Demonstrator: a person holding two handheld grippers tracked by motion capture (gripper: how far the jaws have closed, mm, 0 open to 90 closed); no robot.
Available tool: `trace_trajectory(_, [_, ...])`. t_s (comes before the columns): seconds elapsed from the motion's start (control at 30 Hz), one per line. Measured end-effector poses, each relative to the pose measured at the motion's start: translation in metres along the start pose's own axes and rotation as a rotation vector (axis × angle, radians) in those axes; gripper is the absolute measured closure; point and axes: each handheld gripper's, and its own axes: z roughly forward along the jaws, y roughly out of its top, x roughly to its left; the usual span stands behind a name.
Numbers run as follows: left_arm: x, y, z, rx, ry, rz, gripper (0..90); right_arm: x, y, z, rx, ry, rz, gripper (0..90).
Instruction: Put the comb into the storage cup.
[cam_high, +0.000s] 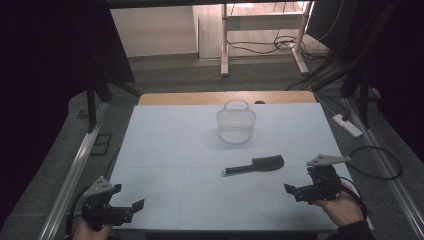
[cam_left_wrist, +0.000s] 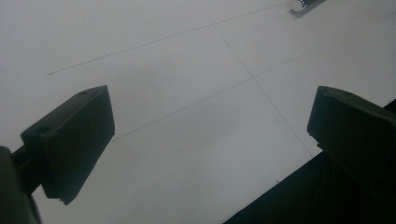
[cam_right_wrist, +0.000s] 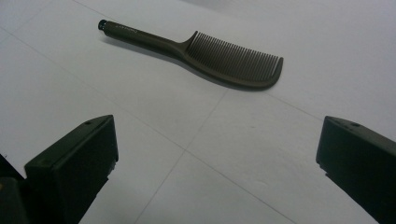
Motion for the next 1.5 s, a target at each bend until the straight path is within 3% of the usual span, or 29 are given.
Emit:
trace_trajectory(0.2, [0.000, 0.000, 0.000, 0.000, -0.002, -0.002, 1.8, 0.002, 0.008, 0.007, 0.029, 0.006, -0.012, 0.0])
trace_trajectory(0.7, [0.000, 0.000, 0.000, -0.001, -0.004, 0.002, 1.8, 0.008, 0.024, 0.023, 0.035, 0.018, -0.041, 0.0])
trace_trajectory(1.03, [0.000, 0.001, 0.001, 0.010, -0.007, 0.013, 1.8, 0.010, 0.035, 0.035, 0.045, 0.031, -0.084, 0.0])
trace_trajectory(1.5, [-0.003, 0.003, 0.006, 0.053, -0.012, 0.039, 1.9, 0.010, 0.048, 0.048, 0.064, 0.058, -0.061, 0.0])
